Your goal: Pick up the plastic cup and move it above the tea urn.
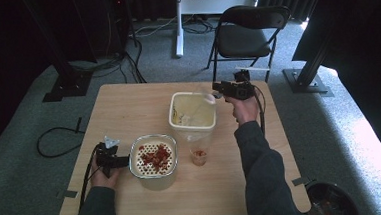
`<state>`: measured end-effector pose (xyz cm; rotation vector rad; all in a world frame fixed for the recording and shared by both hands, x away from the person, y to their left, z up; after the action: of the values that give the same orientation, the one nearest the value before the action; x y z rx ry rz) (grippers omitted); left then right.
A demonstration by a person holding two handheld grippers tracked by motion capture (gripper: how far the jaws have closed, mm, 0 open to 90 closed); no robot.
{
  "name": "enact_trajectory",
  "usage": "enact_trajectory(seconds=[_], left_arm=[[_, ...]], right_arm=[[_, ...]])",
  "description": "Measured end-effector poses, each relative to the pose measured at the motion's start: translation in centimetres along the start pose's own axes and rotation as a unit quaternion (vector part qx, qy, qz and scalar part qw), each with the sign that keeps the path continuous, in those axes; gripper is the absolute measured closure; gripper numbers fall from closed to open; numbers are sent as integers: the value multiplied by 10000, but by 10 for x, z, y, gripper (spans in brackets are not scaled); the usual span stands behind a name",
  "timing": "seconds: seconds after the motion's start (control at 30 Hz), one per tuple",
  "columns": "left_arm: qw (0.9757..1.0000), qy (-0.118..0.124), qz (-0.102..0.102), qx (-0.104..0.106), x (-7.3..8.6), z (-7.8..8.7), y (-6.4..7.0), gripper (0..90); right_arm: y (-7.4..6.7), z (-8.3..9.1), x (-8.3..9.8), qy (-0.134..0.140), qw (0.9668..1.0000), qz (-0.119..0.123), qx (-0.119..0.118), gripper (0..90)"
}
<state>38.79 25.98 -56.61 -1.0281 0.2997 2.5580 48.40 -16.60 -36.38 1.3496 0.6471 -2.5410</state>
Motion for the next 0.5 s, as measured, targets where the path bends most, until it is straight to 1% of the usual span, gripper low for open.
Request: enact_trajectory(seconds=[0.03,0.07,0.23,0.3,0.4,0.5], left_arm=[[10000,-1,-1,0,0,0,0,99],[10000,2,5,4,0,0,0,99],[10000,3,8,3,0,0,0,99],[10000,3,7,3,0,0,0,99],[10000,-9,-5,4,0,0,0,99],[10000,-4,-1,2,0,0,0,99]], right_arm=[[0,2,0,36,10000,-6,-68,536],[1,3,1,36,10000,12,-68,531],[9,7,12,-48,9999,126,14,525],[11,7,19,-102,9997,235,10,524],[12,7,31,-173,9988,444,73,517],[13,9,42,-164,9983,547,107,512]])
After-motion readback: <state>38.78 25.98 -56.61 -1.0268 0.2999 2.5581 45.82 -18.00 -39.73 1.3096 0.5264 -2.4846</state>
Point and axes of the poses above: each handheld gripper's, and its own axes: z roughly backward along the jaws, x roughly out of its underside, y roughly to its right, the point moved 3 cm from there along -z, roughly forward along the jaws, and after that the axes turned 6 degrees about x, right-handed, at the moved point
